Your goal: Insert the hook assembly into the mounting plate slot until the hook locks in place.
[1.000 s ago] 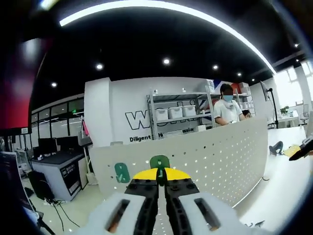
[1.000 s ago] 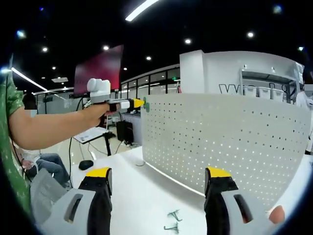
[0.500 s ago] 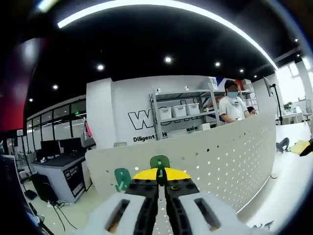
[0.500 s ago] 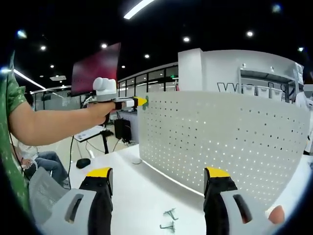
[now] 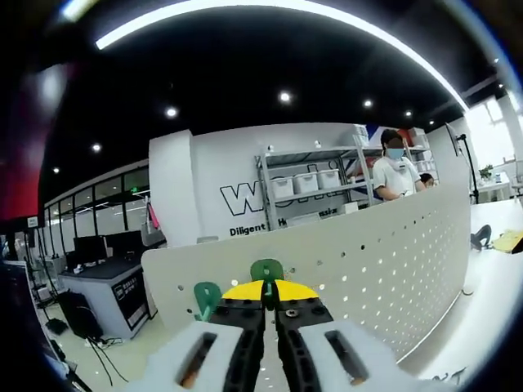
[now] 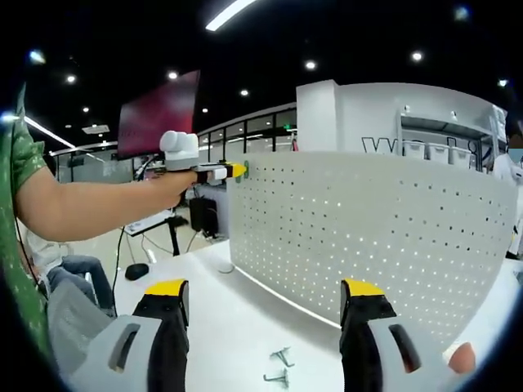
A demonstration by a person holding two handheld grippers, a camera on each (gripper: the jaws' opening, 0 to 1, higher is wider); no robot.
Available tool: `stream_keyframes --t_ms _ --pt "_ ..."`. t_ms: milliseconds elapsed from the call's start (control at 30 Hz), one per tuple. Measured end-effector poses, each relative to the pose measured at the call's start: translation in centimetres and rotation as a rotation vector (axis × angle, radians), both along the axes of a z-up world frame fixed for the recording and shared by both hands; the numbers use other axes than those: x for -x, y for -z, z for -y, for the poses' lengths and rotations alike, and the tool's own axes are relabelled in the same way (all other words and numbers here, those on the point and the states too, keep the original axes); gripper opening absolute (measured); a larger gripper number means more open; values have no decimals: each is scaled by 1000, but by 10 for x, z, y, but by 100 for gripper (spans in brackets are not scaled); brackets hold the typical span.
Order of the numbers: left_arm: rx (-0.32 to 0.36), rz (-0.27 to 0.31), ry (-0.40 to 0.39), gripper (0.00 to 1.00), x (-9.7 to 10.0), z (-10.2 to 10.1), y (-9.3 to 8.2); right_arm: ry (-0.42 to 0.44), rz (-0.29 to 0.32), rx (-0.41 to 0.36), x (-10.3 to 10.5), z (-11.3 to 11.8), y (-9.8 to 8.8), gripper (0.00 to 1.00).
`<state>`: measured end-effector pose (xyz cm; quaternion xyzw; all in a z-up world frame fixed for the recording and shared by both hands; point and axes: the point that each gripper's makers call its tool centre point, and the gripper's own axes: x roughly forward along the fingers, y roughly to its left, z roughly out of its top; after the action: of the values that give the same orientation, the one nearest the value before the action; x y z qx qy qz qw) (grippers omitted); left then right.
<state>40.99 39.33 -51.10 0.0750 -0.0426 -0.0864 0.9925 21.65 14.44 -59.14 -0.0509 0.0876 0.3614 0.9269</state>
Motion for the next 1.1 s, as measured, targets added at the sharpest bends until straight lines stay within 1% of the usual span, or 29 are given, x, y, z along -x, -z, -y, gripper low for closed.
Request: stream_keyframes --t_ms 333,700,1100 --pt "0 4 -7 3 -5 1 1 2 0 5 -1 2 0 77" --pt "-6 -4 -14 3 -9 -1 9 5 -4 9 -3 2 2 76" --pt "-11 10 -17 3 -10 -1 9 6 -12 16 -2 2 5 76"
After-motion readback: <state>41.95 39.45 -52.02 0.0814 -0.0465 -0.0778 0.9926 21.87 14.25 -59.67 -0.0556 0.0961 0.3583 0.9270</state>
